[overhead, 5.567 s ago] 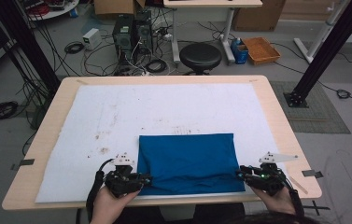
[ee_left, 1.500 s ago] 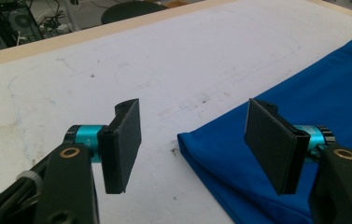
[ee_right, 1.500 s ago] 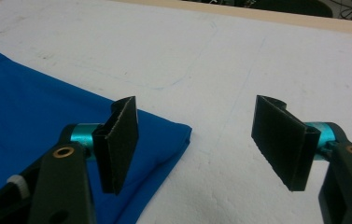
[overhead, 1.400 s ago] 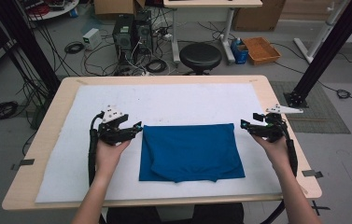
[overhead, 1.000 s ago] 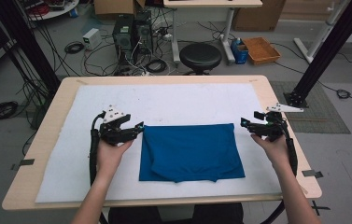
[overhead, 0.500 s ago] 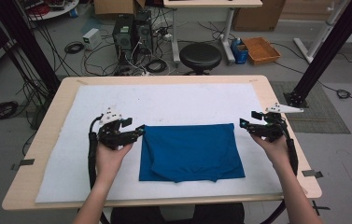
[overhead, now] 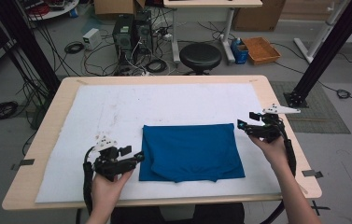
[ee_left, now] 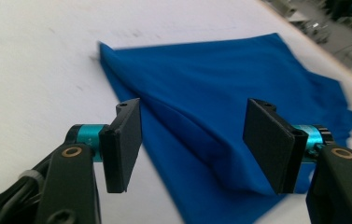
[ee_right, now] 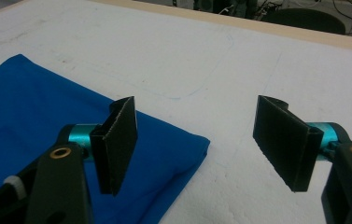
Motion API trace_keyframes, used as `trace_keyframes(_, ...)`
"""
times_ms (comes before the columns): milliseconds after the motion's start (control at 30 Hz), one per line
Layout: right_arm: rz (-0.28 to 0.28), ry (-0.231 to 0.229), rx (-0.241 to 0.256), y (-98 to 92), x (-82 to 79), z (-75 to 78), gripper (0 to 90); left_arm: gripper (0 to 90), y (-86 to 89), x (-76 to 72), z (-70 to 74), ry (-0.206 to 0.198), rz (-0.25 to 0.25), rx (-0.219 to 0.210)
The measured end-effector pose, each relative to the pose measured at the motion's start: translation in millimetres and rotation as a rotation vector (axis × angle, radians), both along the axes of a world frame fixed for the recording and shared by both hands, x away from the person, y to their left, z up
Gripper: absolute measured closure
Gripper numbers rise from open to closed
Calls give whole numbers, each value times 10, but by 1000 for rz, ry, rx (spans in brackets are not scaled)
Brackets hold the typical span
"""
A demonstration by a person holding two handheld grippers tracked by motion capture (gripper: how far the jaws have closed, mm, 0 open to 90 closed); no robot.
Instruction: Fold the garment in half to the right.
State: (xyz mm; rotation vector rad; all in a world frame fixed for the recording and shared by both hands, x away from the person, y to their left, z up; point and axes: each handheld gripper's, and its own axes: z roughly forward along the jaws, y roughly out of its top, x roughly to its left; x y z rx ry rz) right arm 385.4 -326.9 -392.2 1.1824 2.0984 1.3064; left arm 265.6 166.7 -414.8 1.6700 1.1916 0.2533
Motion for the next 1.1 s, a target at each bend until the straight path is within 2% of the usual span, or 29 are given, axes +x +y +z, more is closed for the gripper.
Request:
trace_keyframes(67, 4, 1, -3, 16, -1, -1, 306, 376, -105, -43, -33, -7, -5, 12)
trace_keyframes(133, 8, -3, -6, 34, -5, -2, 306, 375, -218, -50, -60, -10, -14, 51)
trace_keyframes(267, 13, -3, -10, 62, -20, 1, 306, 375, -388, -26, -149, 8, 35, 123)
trace_keyframes(400, 15, 2, -11, 66, -8, -20, 306, 376, -474, -19, -228, 42, 85, 195)
trace_keyframes(500, 17, 8, -13, 69, -1, -30, 305, 387, -490, -35, -282, 59, 117, 264)
trace_keyframes(567, 23, 3, -14, 71, -1, -30, 306, 388, -485, -51, -316, 72, 132, 288)
trace_keyframes(733, 26, 2, -15, 86, -6, -29, 306, 398, -483, -101, -341, 68, 148, 298)
trace_keyframes(833, 40, -7, -14, 138, -28, -1, 306, 411, -481, -131, -343, 73, 157, 275)
trace_keyframes(967, 85, -48, -12, 322, -56, 92, 306, 502, -489, -166, -341, 75, 143, 260)
trace_keyframes(1100, 143, -66, -20, 580, -59, 171, 306, 523, -490, -185, -355, 68, 156, 250)
